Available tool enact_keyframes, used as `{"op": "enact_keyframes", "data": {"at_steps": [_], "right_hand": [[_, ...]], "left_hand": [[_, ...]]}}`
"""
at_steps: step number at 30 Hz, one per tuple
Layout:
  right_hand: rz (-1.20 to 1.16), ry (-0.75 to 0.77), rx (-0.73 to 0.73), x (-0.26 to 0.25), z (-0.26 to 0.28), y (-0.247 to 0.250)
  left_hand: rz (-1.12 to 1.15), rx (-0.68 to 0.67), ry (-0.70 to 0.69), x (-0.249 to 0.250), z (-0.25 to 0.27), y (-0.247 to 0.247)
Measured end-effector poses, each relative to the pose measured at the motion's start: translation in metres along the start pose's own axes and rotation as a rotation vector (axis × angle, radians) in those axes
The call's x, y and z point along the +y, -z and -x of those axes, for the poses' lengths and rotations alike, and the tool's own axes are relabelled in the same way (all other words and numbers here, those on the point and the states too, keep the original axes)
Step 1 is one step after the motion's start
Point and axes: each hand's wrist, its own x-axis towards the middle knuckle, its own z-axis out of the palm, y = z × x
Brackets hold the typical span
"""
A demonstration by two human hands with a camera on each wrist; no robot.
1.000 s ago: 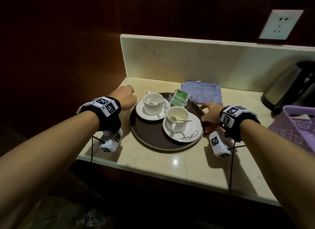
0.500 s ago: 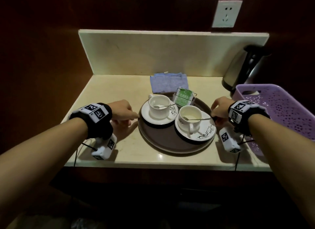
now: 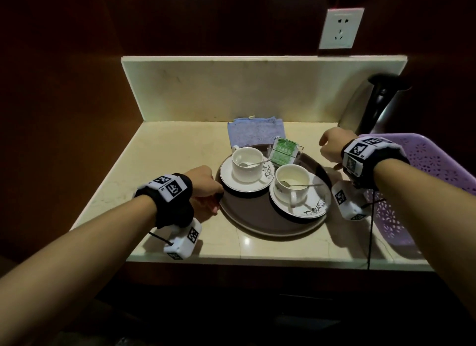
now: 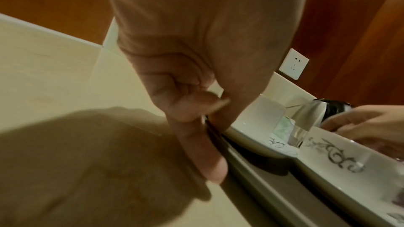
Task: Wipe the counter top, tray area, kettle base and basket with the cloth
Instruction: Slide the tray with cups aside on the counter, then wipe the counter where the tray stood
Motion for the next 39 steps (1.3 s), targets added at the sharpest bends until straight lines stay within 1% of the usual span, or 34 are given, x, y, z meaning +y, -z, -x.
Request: {"op": "enact_keyframes", "data": {"at_steps": [2,4,6,11,16,21,23,24,25,28,31,34,39], "right_hand": [[0.019,0.051,0.029,-0.013,-0.001,0.005],[0.038,0.083,0.068,-0.024,-0.005,0.009],[0.043,0.127,0.075,-0.038,-0.008,0.014],[0.110,0.208,0.001,-0.068,-0.014,0.016],[0.143,0.236,-0.078,-0.088,-0.022,0.018],[0.187,0.275,-0.168,-0.116,-0.034,0.015],[0.224,0.306,-0.200,-0.130,-0.039,0.008],[0.241,0.322,-0.215,-0.137,-0.040,0.005],[0.261,0.338,-0.236,-0.143,-0.041,0.000],[0.350,0.332,-0.297,-0.160,-0.048,-0.016],[0.397,0.323,-0.295,-0.167,-0.062,-0.022],[0.401,0.323,-0.296,-0.170,-0.077,-0.019],[0.406,0.294,-0.350,-0.171,-0.102,-0.022]], "left_hand": [[0.060,-0.027,0.004,-0.001,0.001,-0.003],[0.076,-0.047,0.000,-0.001,0.002,-0.005],[0.097,-0.055,-0.004,-0.001,0.003,-0.008],[0.192,-0.076,-0.019,-0.001,0.000,-0.013],[0.178,-0.086,-0.058,0.013,-0.003,-0.021],[0.069,-0.054,-0.109,0.014,-0.013,-0.013],[-0.125,0.046,-0.133,0.011,-0.017,0.006],[-0.226,0.124,-0.139,0.009,-0.019,0.019],[-0.280,0.198,-0.146,0.006,-0.021,0.033],[-0.275,0.336,-0.139,-0.001,-0.034,0.075],[-0.303,0.421,-0.135,-0.002,-0.051,0.101],[-0.372,0.426,-0.196,0.013,-0.070,0.114],[-0.537,0.293,-0.336,0.055,-0.110,0.104]]}}
